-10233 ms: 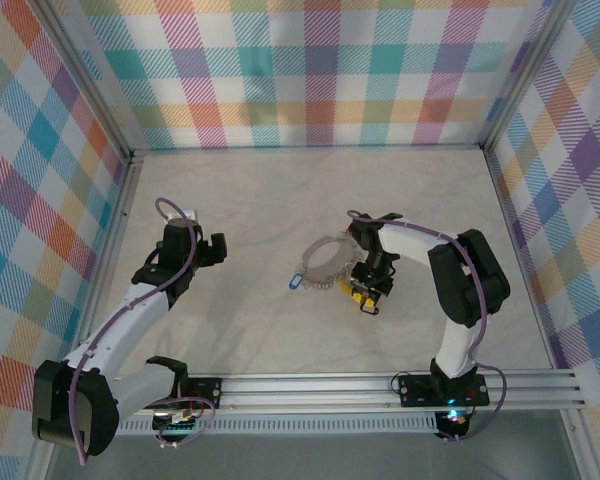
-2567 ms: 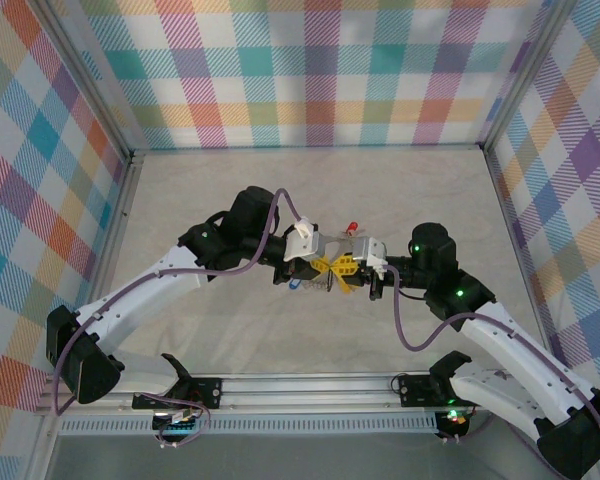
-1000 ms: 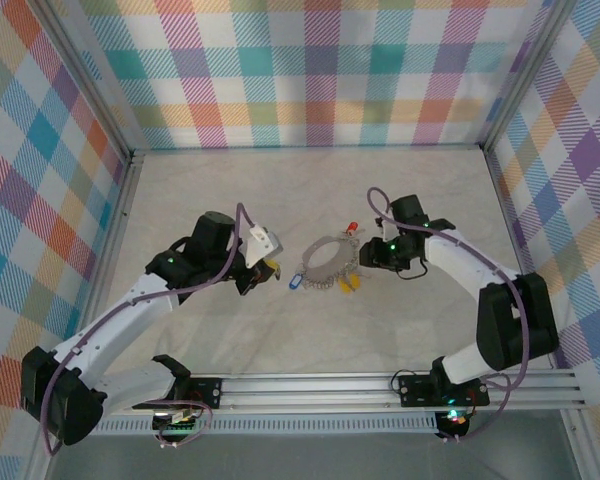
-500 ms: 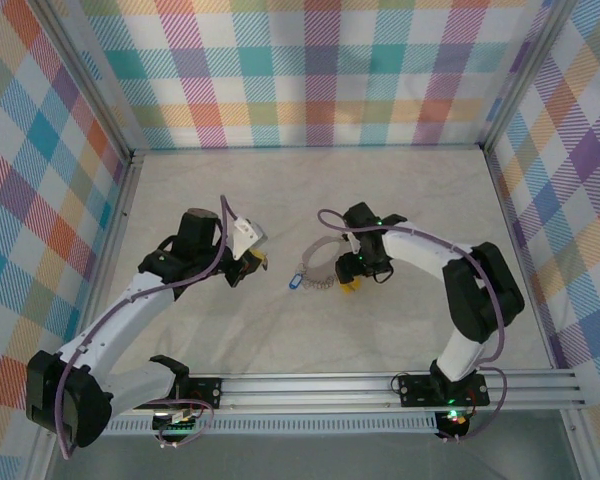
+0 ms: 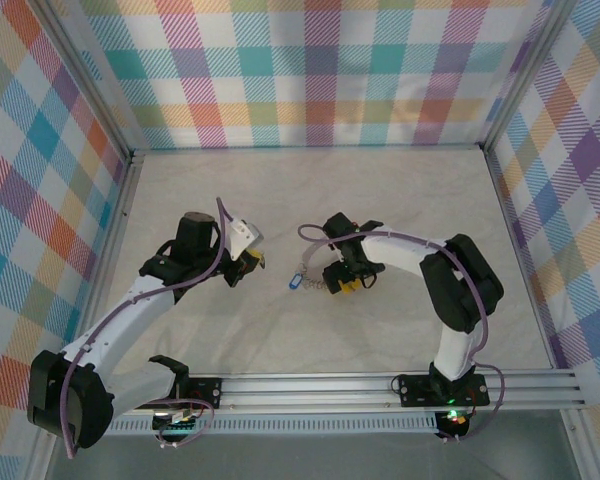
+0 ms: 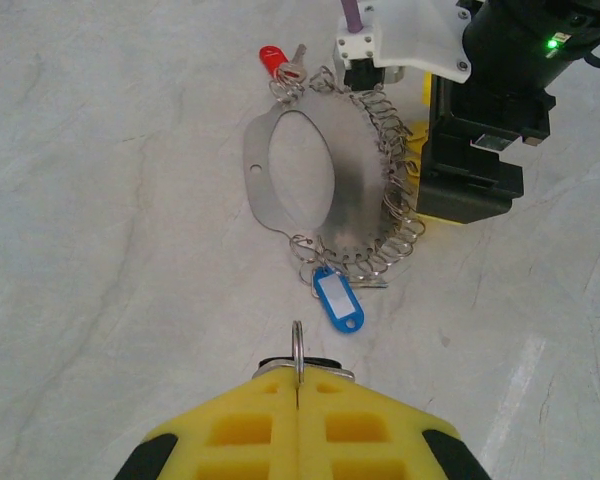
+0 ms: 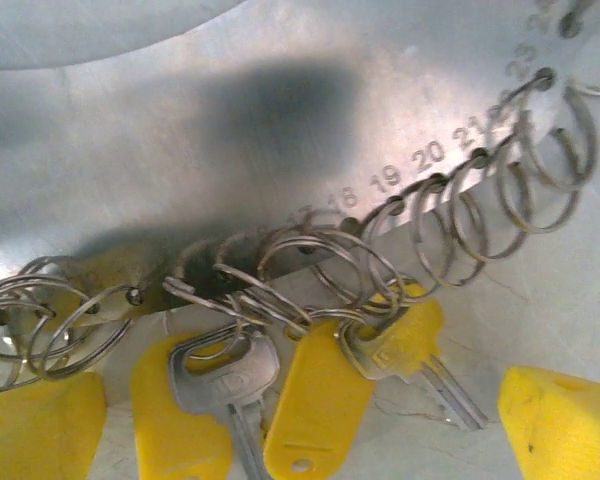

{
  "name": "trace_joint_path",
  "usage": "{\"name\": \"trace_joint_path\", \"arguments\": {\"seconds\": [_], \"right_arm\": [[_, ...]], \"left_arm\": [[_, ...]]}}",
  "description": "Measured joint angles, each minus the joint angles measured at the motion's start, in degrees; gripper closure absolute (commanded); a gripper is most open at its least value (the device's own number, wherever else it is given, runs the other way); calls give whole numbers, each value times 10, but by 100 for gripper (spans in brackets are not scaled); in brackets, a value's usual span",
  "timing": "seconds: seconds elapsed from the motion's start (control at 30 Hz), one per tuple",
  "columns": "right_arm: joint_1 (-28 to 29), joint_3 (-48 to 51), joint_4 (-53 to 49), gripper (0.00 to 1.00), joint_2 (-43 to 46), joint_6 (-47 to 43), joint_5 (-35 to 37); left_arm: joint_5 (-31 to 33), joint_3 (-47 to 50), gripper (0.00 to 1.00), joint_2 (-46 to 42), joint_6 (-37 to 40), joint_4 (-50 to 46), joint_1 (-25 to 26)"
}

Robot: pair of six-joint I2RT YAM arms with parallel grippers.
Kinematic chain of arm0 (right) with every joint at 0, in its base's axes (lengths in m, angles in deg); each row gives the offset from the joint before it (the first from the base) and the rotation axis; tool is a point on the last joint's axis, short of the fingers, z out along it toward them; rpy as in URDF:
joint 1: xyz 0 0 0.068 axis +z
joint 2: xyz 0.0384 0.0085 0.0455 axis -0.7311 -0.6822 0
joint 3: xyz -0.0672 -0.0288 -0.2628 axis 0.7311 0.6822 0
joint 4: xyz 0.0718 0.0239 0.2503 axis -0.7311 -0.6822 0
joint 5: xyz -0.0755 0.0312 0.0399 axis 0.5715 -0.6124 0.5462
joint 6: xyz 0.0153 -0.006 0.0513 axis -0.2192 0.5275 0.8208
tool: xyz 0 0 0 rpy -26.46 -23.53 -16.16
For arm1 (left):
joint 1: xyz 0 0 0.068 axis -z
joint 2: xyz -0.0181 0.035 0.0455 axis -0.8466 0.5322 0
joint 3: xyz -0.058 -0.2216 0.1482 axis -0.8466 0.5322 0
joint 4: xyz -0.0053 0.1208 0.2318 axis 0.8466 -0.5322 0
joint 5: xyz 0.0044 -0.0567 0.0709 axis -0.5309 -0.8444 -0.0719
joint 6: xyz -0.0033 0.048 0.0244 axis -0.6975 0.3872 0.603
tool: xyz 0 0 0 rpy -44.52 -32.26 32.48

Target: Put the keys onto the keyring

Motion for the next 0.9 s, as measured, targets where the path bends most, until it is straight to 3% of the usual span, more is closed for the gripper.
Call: {"name": "trace_joint_path", "arguments": {"seconds": [0.23,0.6,0.9], "right_arm": [[-5,36,20,0,30,13,58],[-52,39,24,0,37,30,66],[-70,102,87,6,126,-46,-12]], "left_arm": [[0,2,100,-5,0,0,0],[0,6,100,-20,0,1,0],[0,19,100,-23,0,12,0]]}}
